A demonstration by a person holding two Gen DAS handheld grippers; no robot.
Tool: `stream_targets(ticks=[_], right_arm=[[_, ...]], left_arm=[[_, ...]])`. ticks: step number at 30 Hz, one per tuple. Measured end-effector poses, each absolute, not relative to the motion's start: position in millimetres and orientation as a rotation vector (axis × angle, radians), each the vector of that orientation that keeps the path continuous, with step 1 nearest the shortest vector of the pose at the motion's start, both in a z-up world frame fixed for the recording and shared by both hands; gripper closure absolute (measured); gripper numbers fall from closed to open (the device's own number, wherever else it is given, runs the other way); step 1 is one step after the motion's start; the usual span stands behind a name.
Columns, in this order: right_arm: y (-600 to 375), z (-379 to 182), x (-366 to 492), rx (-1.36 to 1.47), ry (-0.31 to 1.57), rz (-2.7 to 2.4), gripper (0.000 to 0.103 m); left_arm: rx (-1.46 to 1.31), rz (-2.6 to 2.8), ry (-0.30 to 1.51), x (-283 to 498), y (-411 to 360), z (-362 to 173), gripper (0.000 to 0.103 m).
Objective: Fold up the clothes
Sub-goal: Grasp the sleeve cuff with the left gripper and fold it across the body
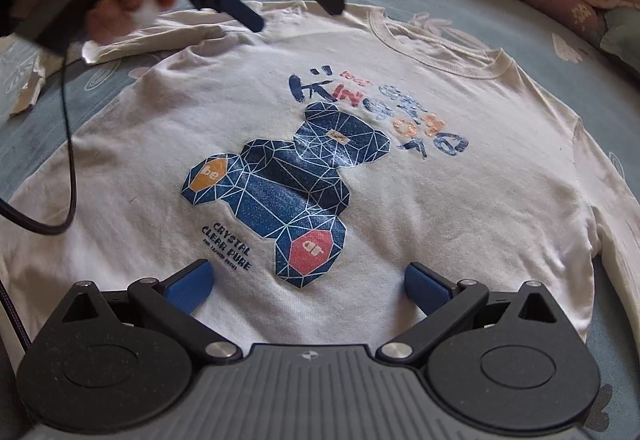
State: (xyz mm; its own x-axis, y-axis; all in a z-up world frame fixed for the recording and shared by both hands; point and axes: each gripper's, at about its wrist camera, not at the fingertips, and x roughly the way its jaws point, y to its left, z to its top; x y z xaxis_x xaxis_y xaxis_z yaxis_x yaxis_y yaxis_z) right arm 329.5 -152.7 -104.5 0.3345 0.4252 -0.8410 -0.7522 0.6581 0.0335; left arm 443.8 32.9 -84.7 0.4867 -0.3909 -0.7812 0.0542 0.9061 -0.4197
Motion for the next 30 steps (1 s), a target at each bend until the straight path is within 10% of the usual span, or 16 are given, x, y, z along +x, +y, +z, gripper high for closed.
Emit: stream_targets(ticks=[30], right_arm=[[-1.6,-72.7,355.0,-0.472,1.007,0.865,0.0]], left_arm=[[-0.914,0.247,0.79,266.3,243.1,-115.8,0.001]])
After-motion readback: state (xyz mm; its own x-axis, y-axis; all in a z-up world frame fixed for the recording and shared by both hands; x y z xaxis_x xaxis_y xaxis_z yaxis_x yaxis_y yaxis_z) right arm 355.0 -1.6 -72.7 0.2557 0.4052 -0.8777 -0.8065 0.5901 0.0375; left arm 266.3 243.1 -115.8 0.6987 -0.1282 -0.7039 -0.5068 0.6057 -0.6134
